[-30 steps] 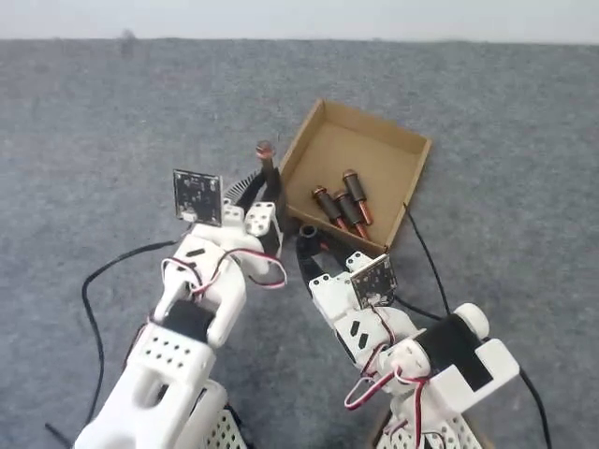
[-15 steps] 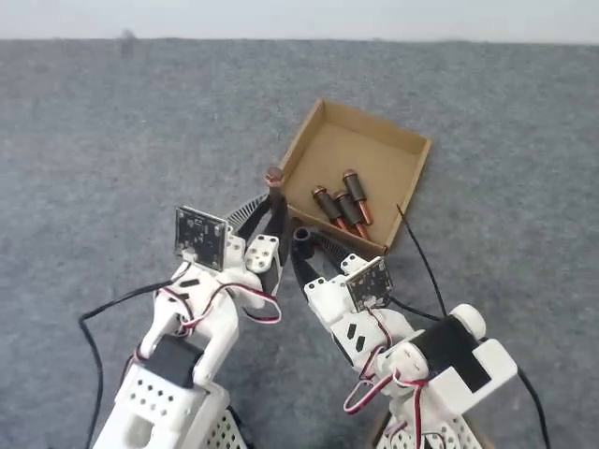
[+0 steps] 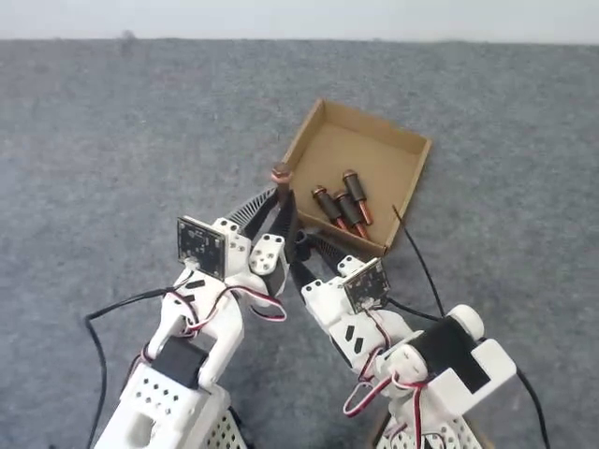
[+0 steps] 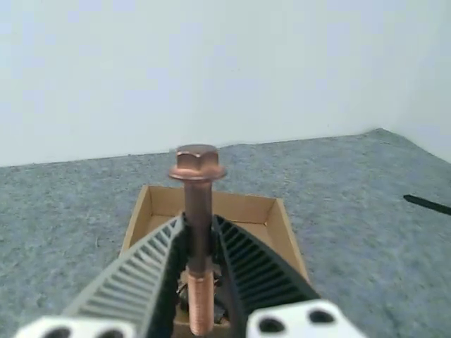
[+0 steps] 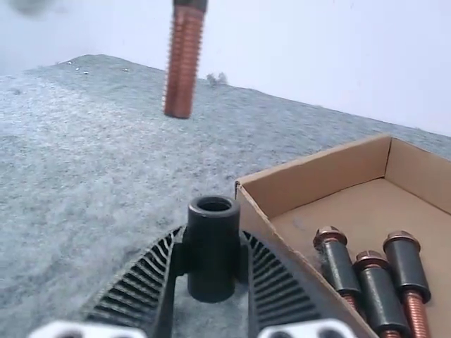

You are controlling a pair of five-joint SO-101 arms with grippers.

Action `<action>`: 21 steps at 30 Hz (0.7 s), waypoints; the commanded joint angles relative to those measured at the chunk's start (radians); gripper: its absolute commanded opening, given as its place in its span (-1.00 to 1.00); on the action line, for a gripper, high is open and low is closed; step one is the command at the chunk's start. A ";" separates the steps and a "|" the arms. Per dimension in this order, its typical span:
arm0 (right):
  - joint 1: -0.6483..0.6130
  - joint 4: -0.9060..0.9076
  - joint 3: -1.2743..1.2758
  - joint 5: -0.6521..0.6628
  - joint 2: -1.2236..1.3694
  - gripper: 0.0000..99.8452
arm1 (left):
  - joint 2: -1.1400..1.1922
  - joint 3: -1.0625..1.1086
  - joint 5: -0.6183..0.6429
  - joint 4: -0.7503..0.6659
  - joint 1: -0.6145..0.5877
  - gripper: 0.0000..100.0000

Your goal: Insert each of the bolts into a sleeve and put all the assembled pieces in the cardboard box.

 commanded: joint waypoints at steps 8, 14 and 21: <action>-0.001 0.002 -0.029 -0.005 -0.001 -0.99 | -0.031 0.018 -0.005 -0.034 0.020 -0.98; 0.001 0.002 -0.029 -0.005 -0.005 -0.99 | -0.038 0.042 -0.005 -0.003 0.038 -0.98; 0.001 -0.002 -0.029 -0.005 -0.007 -0.99 | -0.038 0.053 -0.005 0.003 0.044 -0.98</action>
